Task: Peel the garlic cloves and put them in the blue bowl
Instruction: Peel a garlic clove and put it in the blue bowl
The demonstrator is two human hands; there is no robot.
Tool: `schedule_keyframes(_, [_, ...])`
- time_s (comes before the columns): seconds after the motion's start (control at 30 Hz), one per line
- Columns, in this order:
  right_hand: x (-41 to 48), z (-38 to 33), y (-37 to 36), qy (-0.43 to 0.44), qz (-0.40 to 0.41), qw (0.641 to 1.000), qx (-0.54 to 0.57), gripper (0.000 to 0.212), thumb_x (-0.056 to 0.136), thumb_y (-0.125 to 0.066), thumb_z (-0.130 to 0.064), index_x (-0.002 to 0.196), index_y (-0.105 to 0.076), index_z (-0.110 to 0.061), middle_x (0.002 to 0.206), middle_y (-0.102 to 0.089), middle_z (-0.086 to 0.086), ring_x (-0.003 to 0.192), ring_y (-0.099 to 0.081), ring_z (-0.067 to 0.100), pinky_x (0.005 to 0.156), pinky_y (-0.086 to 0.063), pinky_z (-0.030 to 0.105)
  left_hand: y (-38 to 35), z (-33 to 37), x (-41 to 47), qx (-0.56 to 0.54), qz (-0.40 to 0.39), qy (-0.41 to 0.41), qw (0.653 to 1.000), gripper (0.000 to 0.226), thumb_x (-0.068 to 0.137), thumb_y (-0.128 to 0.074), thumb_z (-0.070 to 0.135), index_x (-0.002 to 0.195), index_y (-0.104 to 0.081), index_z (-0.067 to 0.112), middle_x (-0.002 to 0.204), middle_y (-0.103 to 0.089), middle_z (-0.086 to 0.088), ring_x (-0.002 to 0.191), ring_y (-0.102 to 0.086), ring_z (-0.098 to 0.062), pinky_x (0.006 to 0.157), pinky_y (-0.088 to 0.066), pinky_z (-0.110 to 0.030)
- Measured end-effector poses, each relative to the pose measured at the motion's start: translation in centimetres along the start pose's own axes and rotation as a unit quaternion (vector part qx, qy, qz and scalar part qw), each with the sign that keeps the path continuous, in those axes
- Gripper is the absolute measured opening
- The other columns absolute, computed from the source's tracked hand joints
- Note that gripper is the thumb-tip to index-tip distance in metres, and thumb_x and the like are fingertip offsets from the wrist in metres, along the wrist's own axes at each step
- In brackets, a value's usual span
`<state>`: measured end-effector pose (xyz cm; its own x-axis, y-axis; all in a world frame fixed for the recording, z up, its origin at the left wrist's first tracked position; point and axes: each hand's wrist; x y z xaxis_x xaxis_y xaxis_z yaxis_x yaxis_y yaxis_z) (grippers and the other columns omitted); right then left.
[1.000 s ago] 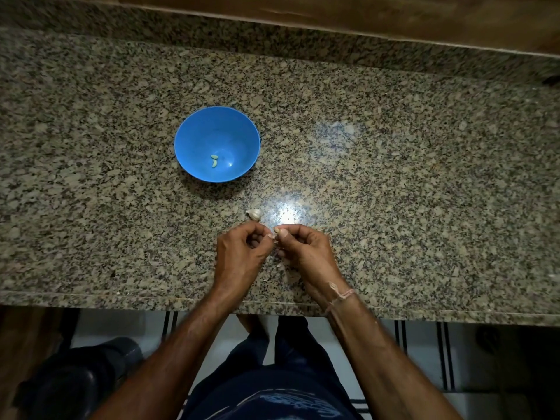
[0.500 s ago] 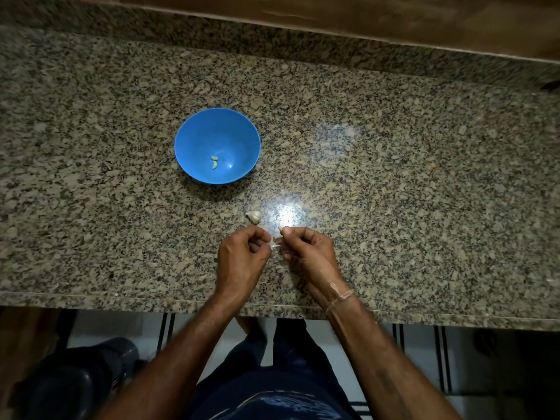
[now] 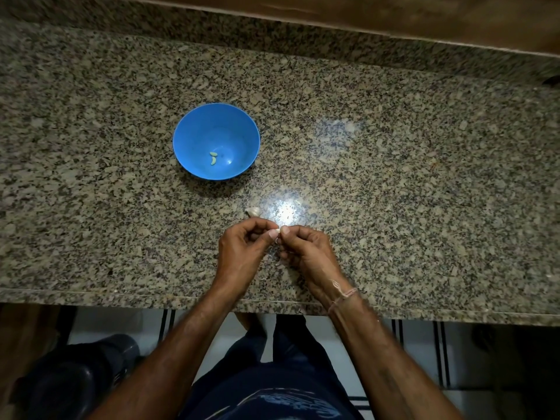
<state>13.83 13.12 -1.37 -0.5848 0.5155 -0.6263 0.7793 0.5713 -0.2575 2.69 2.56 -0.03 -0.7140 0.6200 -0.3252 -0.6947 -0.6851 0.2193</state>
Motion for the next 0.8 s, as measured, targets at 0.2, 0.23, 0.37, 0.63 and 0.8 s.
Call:
schedule_keyframes(0.2, [-0.3,-0.1,-0.6,-0.050,-0.006,0.996,0.074,0.011,0.097,-0.069,-0.012,0.091,-0.071,-0.003,0.074,-0.068,0.004,0.064,-0.061,0.012,0.060,-0.053,0.021,-0.1,0.2,0.0,0.104,0.012,-0.070,0.992,0.008,0.091,-0.077,0.013,0.092,-0.073,0.019,0.087,-0.072,0.012,0.085,-0.068,-0.003,0.072,-0.054,-0.015])
schedule_keyframes(0.23, [-0.3,-0.1,-0.7,-0.068,0.000,0.993,0.096,0.011,0.097,-0.068,-0.012,0.091,-0.071,-0.003,0.075,-0.067,0.004,0.065,-0.061,0.012,0.062,-0.053,0.022,-0.1,0.3,0.0,0.122,0.014,-0.082,0.989,0.008,0.091,-0.077,0.012,0.091,-0.072,0.019,0.087,-0.071,0.013,0.085,-0.067,-0.003,0.072,-0.054,-0.016])
schedule_keyframes(0.37, [-0.3,0.0,-0.5,0.016,0.014,0.999,-0.031,0.021,0.097,-0.071,-0.020,0.093,-0.068,0.000,0.078,-0.065,0.007,0.069,-0.058,0.017,0.064,-0.052,0.028,0.1,0.4,0.0,0.106,0.018,-0.055,0.993,0.007,0.089,-0.079,0.012,0.089,-0.075,0.018,0.084,-0.073,0.010,0.082,-0.070,-0.003,0.070,-0.056,-0.017])
schedule_keyframes(0.63, [0.5,0.1,-0.2,0.233,0.052,0.943,-0.231,0.011,0.096,-0.071,-0.010,0.087,-0.067,-0.005,0.083,-0.068,0.005,0.080,-0.065,0.019,0.074,-0.057,0.030,-0.2,0.8,0.3,-0.130,-0.027,0.170,0.977,0.008,0.093,-0.074,0.008,0.100,-0.075,0.004,0.080,-0.075,-0.006,0.076,-0.068,-0.015,0.069,-0.057,-0.025])
schedule_keyframes(0.8, [0.2,0.4,0.2,0.187,0.022,0.973,-0.135,0.017,0.093,-0.077,-0.020,0.099,-0.076,-0.005,0.097,-0.077,0.010,0.096,-0.074,0.029,0.090,-0.061,0.044,-0.6,0.5,0.5,-0.191,-0.006,0.192,0.963,0.009,0.094,-0.074,0.011,0.100,-0.075,0.004,0.079,-0.074,-0.005,0.072,-0.064,-0.013,0.070,-0.053,-0.028])
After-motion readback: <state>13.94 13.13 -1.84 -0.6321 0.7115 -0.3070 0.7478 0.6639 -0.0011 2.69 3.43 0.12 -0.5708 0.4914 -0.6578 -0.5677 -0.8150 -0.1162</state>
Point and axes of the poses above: each hand's wrist, its own x-axis towards the middle knuckle, its own y-axis out of the back of the hand, z = x × y
